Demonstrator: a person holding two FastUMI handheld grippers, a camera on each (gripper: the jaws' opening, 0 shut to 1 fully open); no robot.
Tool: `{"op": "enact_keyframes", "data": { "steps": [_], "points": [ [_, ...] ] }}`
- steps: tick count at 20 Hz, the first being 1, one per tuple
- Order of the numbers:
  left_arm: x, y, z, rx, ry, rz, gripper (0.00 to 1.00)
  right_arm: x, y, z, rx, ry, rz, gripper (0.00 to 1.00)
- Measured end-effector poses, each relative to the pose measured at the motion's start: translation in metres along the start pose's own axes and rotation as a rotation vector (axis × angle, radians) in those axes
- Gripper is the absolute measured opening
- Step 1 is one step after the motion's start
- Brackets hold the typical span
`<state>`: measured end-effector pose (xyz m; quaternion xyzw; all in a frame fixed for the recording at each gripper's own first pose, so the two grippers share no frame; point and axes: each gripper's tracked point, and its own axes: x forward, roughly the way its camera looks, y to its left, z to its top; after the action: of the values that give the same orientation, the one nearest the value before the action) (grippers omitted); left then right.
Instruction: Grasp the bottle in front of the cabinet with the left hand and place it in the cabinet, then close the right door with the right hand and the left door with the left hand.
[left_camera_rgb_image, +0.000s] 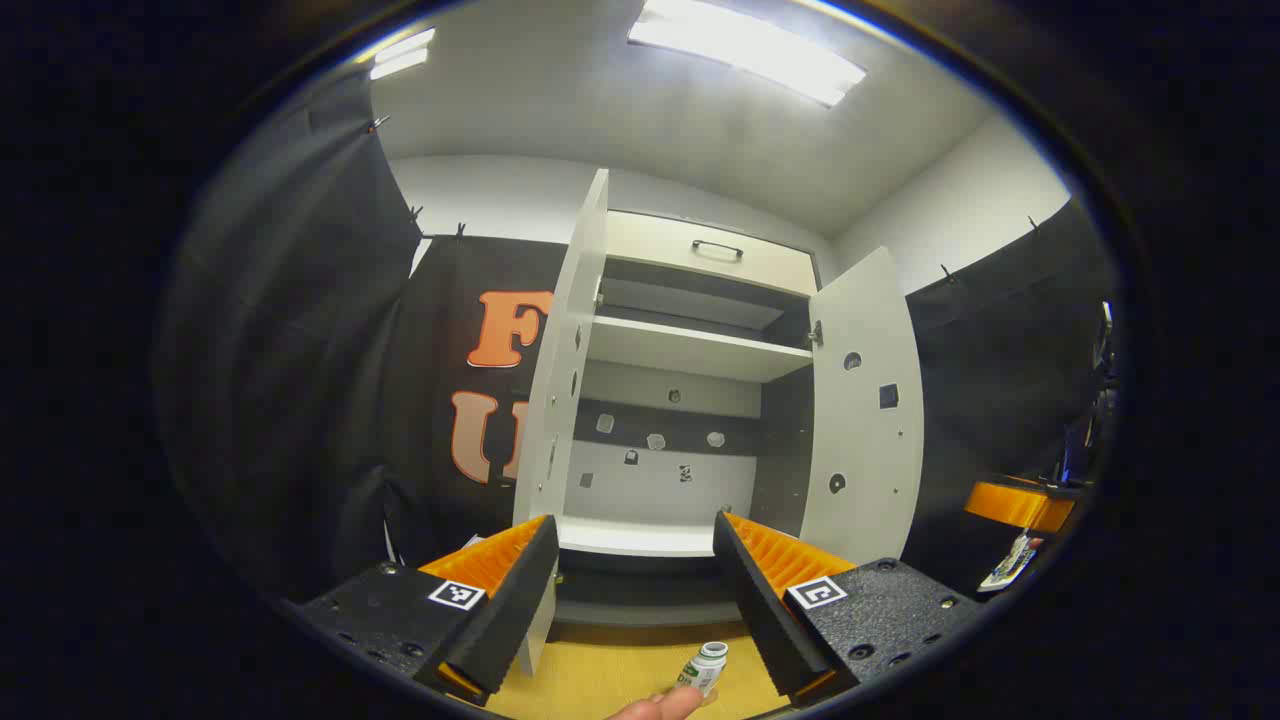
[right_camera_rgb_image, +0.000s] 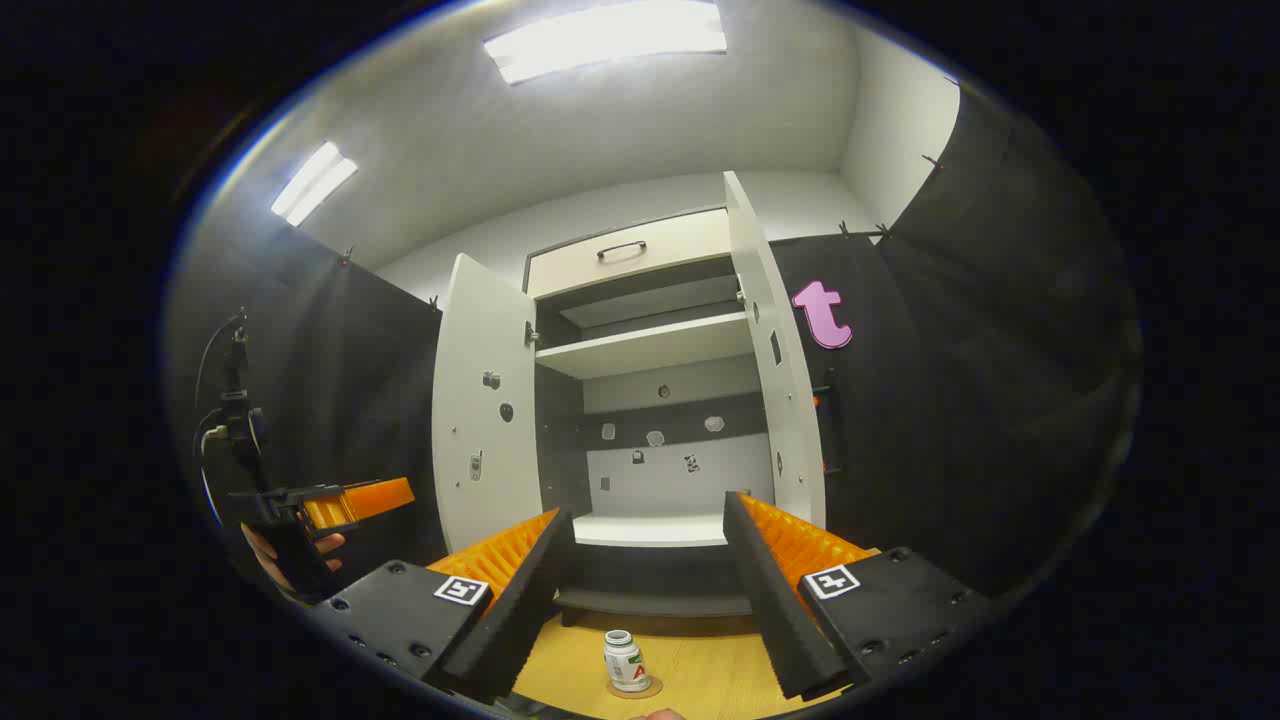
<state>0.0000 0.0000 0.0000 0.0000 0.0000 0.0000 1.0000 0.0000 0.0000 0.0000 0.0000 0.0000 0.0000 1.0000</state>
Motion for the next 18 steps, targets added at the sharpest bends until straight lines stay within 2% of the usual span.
{"op": "enact_keyframes", "data": {
  "steps": [5,8,18],
  "points": [
    [-0.0011,-0.0011,0.0003,-0.003,-0.001,-0.009,0.95,0.0011,-0.0016,-0.0008,0.021,0.000,0.010,0.98],
    [0.0002,0.0013,-0.0007,-0.005,0.000,-0.004,0.95,-0.0001,-0.0073,0.0027,0.001,-0.015,-0.011,0.98],
    [0.0034,0.0043,-0.0033,-0.008,0.003,0.002,0.95,-0.0027,-0.0026,0.0028,-0.015,-0.019,-0.001,0.98]
  ]
}}
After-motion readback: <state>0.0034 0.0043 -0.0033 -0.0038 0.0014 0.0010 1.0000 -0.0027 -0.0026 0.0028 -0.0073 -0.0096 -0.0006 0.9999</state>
